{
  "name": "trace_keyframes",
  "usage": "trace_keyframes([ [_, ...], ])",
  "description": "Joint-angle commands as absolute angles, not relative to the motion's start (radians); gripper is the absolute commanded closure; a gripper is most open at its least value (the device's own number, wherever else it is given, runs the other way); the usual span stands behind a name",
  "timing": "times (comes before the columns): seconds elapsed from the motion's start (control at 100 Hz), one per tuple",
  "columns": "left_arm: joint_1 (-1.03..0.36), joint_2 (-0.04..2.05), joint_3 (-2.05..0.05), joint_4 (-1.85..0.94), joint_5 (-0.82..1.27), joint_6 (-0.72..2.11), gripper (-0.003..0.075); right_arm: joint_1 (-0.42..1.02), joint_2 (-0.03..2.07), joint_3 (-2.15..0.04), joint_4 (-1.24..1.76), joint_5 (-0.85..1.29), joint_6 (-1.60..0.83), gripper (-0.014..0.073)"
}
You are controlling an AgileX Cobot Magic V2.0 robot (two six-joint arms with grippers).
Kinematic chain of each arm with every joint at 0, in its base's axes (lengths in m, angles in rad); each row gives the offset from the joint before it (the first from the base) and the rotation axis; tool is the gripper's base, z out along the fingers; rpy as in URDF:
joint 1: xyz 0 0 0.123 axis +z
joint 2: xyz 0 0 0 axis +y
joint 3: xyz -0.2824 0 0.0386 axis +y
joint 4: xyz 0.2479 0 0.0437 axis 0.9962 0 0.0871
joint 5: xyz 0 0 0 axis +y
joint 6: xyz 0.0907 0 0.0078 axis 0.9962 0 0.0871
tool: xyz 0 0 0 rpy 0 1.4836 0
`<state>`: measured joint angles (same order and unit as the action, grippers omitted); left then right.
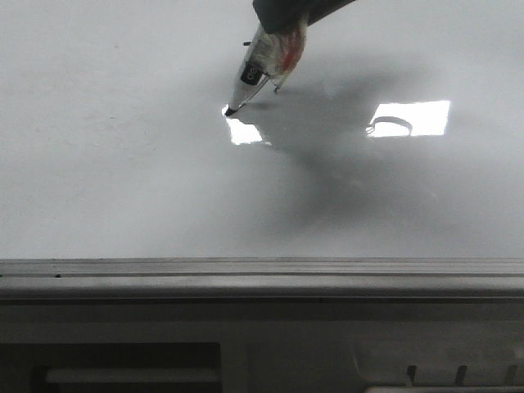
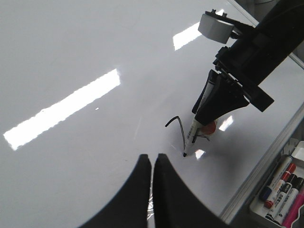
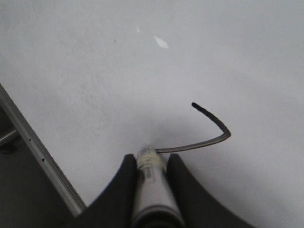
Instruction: Write number 3 on whiteboard
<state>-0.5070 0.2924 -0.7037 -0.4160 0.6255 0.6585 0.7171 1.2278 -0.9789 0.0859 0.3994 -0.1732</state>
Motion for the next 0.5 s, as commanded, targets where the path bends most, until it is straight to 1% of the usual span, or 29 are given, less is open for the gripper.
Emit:
trace_keyframes([
  [0.0,-0.503,0.303,-0.726,-0.442,0.545,0.645,0.0741,0.677,1.214,-0.991,0.040,0.342,-0.172,0.0634],
  [0.22,-0.503,0.303,-0.726,-0.442,0.545,0.645,0.0741,0.590,1.139,-0.987,0.035,0.496,-0.172,0.0634],
  [0.4,-0.503,0.303,-0.726,-0.442,0.543,0.645,0.0741,0.599,1.112,-0.921,0.090,0.481,-0.168,0.0634],
  [0.49,-0.503,0.303,-0.726,-0.442,0.541,0.645,0.0741,0.632,1.130,-0.863,0.166,0.419,-0.168,0.0634],
])
